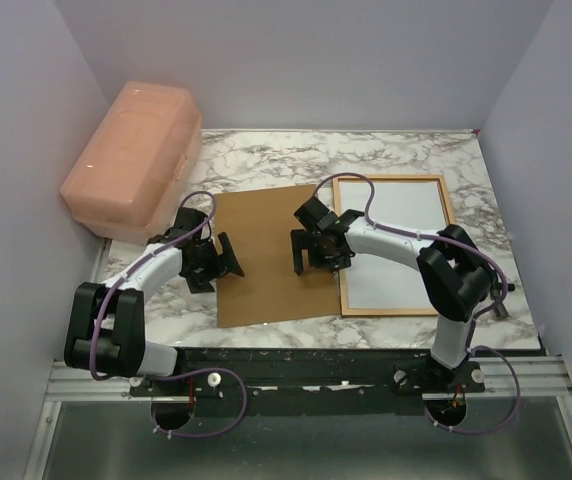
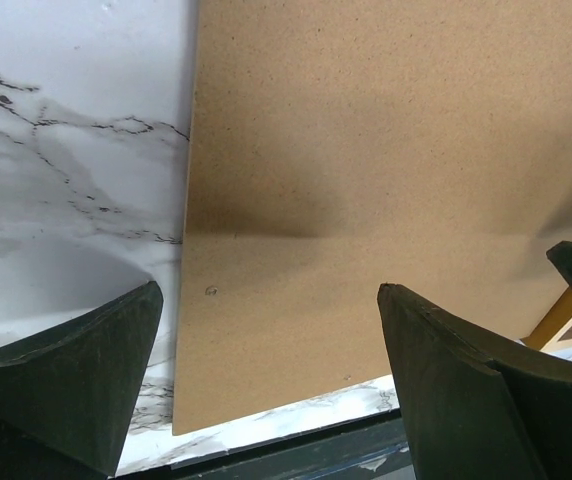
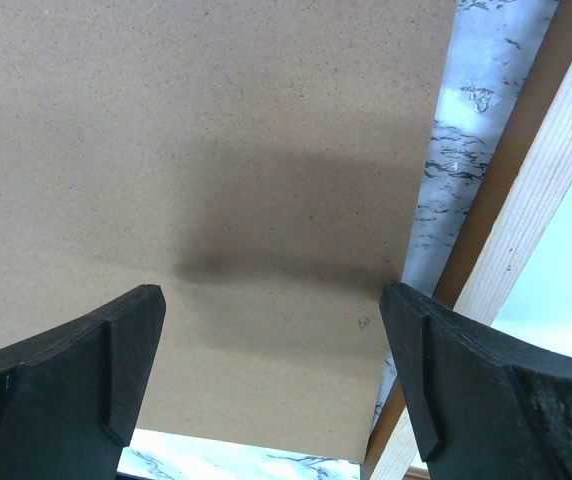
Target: Put the photo into the frame
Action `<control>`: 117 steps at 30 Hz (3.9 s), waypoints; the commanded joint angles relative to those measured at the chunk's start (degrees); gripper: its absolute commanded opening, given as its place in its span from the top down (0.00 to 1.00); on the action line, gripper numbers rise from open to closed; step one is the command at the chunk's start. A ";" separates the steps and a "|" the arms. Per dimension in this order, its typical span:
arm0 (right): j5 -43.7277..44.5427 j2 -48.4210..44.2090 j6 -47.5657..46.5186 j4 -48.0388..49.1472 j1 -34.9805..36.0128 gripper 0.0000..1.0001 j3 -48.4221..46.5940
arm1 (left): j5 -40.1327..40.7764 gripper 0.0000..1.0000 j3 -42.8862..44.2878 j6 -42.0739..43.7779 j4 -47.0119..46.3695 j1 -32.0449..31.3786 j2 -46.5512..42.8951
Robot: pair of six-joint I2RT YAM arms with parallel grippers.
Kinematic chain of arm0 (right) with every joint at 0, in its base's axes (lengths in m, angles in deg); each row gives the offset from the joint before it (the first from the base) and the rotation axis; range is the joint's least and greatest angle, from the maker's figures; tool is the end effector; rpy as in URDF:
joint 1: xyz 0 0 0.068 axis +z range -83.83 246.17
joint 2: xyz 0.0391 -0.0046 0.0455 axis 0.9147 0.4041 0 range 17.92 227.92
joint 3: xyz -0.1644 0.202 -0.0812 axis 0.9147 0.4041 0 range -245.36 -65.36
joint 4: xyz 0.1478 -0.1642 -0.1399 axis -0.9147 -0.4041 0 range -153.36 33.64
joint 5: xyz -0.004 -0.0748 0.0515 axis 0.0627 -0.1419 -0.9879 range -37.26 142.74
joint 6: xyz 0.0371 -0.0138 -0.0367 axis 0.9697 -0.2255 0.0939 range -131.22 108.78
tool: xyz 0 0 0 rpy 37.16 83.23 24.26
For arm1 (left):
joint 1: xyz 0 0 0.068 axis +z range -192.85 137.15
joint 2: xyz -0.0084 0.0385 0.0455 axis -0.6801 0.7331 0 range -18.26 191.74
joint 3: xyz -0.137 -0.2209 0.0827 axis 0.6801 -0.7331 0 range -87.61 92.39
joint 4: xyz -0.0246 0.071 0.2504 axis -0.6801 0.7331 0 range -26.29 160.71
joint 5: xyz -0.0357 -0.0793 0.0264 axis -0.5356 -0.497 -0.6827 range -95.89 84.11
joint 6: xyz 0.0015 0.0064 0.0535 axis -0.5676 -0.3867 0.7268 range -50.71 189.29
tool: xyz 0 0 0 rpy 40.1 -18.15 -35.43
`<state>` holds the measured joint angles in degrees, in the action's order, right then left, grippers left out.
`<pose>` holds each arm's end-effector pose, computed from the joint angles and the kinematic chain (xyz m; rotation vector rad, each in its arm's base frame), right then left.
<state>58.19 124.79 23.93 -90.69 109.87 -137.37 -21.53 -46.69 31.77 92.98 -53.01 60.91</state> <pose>0.2704 0.2539 0.1730 -0.1838 2.7868 0.2230 0.2359 -0.0519 0.1682 -0.5953 2.7731 -0.5839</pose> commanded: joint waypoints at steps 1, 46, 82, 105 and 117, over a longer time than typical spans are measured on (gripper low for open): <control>6.36 3.06 -0.07 -1.19 -0.20 0.00 0.53 | -0.71 0.08 0.46 1.48 1.34 -0.29 2.20; -15.53 -19.06 2.76 3.04 -0.20 0.00 7.65 | -6.65 0.10 3.67 -1.16 -1.61 -8.55 5.00; -29.36 -16.78 -5.00 16.71 -28.10 0.02 24.12 | -0.65 0.11 9.72 -3.09 0.13 -17.62 15.10; -51.19 -23.56 4.97 31.12 -29.82 0.68 28.24 | -3.69 0.12 10.05 -2.20 -1.89 -17.62 15.89; -42.86 -31.28 -1.65 9.81 -29.78 0.97 13.26 | -2.37 0.13 10.06 -2.56 -1.67 -18.07 9.76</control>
<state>11.48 97.14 26.91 -69.27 79.55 -114.66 -27.36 -35.58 28.76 93.42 -70.12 73.52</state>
